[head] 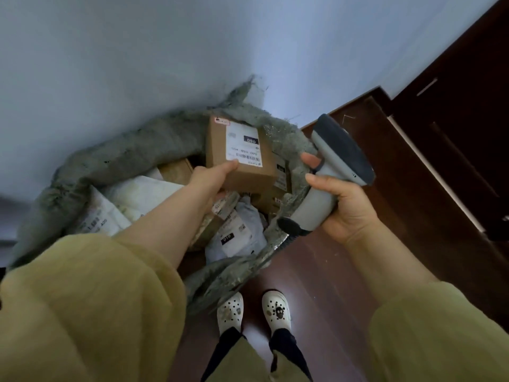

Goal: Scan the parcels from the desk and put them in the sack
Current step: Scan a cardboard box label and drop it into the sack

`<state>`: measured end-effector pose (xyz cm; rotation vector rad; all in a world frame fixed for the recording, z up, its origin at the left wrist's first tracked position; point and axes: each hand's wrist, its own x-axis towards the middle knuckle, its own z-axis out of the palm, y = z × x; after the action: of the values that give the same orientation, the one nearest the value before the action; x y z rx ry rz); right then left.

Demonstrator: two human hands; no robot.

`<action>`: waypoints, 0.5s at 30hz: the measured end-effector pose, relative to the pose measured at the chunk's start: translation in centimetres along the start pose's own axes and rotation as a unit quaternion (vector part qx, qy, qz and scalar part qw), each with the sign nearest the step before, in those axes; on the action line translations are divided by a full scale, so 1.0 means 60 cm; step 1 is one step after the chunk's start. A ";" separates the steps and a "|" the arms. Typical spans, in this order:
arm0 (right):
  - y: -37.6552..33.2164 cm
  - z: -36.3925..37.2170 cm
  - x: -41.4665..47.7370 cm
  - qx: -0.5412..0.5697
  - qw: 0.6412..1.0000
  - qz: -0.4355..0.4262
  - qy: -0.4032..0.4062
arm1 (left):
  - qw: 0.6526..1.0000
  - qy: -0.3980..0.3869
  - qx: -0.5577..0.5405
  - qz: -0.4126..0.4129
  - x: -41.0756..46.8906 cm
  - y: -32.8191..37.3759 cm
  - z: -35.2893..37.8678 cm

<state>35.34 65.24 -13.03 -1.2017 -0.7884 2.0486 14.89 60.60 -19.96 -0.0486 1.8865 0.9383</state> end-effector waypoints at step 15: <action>0.071 -0.013 -0.029 -0.009 0.991 0.092 0.094 | 0.857 -0.024 0.449 0.252 -0.084 -0.076 -0.040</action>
<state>35.77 61.40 -15.62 -1.5013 -0.6274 2.0362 17.53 54.13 -18.15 1.0622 2.1552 0.2768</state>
